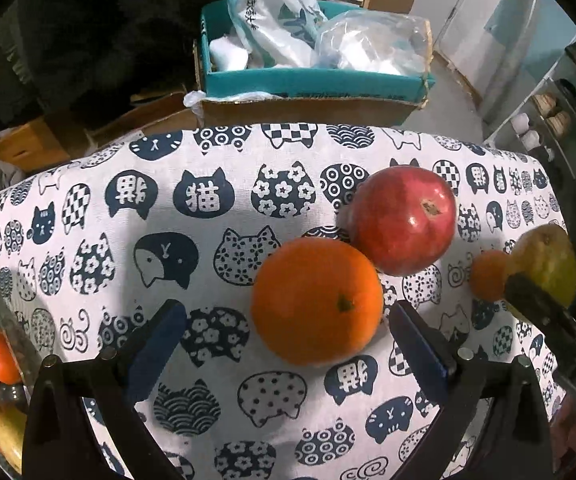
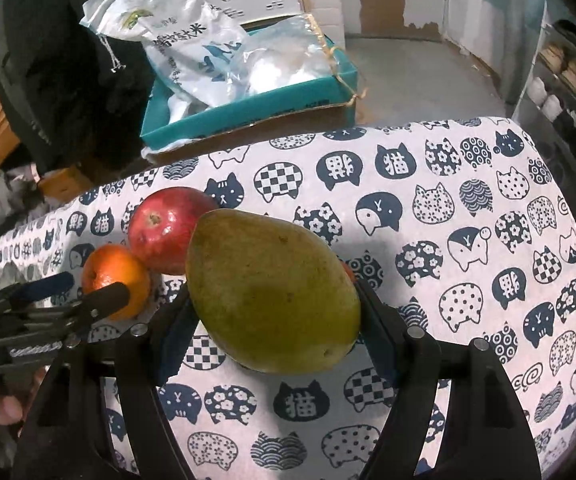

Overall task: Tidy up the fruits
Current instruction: 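Grasp the large orange with left tool while right tool lifts the pear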

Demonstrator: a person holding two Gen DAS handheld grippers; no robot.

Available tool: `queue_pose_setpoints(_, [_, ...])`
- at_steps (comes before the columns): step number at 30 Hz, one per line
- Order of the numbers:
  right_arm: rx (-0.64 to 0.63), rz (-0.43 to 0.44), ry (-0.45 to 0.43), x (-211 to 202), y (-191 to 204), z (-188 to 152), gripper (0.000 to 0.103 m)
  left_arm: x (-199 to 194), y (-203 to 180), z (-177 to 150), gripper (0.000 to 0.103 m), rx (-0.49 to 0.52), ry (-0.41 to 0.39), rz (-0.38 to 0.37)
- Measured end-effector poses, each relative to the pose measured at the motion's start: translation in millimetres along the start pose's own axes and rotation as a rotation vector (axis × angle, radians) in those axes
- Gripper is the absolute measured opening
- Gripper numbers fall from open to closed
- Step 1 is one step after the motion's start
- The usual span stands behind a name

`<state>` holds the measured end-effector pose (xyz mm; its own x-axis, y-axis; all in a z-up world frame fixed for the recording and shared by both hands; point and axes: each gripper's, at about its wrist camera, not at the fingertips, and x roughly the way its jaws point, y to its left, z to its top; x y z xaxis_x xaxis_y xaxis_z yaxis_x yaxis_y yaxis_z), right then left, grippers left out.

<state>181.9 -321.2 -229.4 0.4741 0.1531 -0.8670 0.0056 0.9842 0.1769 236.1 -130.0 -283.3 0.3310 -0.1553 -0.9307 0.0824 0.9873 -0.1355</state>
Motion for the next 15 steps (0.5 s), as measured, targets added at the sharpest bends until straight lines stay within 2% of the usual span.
queue_pose_setpoints(2, [-0.002, 0.002, 0.000, 0.1, 0.3, -0.2, 0.075, 2.7, 1.6, 2.0, 0.099, -0.023, 0.004, -0.008])
queue_pose_setpoints(5, [-0.005, 0.001, -0.002, -0.4, 0.6, -0.5, 0.075, 4.1, 0.5, 3.0, 0.088, -0.031, 0.008, -0.037])
queue_pose_setpoints(8, [-0.006, 0.001, -0.001, -0.9, 0.6, -1.4, 0.075, 3.9, -5.6, 2.1, 0.069, -0.008, 0.008, -0.070])
queue_pose_setpoints(15, [-0.019, -0.008, -0.008, -5.2, 3.7, -3.1, 0.075, -2.9, -10.7, -5.3, 0.068, 0.019, -0.006, -0.042])
